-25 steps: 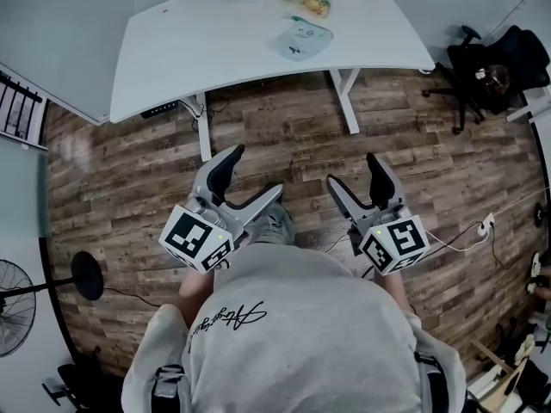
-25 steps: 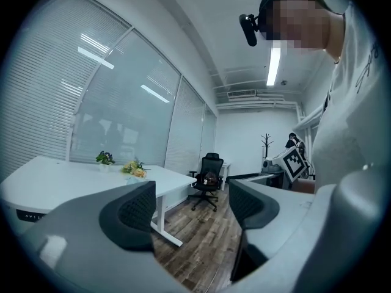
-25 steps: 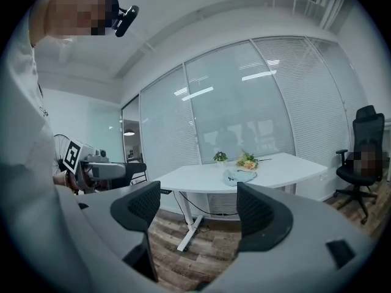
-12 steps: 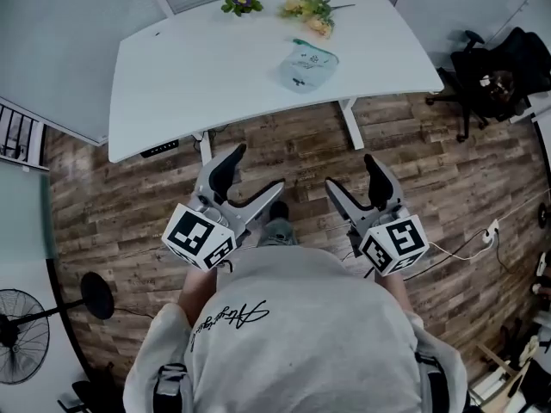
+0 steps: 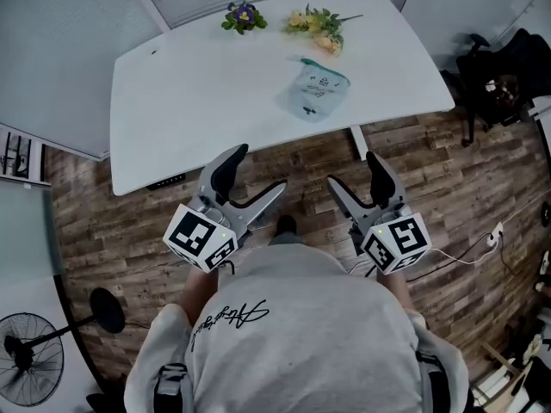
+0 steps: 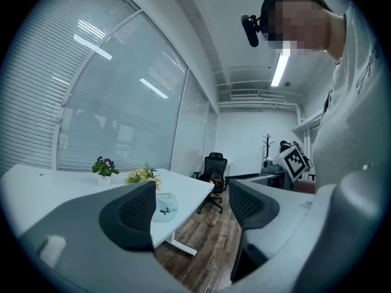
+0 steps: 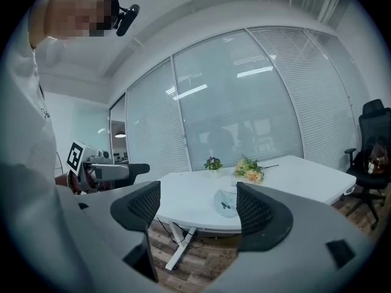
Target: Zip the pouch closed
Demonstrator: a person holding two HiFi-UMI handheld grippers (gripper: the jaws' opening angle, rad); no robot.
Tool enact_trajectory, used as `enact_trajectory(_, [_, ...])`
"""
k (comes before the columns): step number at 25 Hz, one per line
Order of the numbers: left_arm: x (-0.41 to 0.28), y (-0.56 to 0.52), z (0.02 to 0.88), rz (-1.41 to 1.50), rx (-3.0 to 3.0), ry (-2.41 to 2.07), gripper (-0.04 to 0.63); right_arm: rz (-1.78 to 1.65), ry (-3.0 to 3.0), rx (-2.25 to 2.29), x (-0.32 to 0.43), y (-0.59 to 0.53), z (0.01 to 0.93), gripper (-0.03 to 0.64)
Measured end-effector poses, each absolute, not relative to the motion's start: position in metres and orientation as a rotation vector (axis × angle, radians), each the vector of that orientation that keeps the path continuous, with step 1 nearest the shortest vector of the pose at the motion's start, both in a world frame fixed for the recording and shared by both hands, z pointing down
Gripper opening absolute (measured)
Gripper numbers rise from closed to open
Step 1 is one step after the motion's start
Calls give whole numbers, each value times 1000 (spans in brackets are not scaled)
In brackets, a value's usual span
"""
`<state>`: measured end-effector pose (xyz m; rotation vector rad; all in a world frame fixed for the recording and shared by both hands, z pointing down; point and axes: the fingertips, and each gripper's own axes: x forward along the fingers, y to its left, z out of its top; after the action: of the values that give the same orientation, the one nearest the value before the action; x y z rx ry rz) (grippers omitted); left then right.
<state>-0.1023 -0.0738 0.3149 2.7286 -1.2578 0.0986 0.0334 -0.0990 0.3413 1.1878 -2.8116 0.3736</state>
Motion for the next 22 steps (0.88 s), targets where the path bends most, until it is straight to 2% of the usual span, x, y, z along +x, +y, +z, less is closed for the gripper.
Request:
enact_trajectory(9, [-124, -128, 315, 95, 2755, -1207, 360, 374, -2791, 1237, 11, -145, 339, 373])
enact_trajectory(22, [-135, -145, 326, 92, 2737, -1181, 357, 387, -2764, 1234, 1, -159, 348, 373])
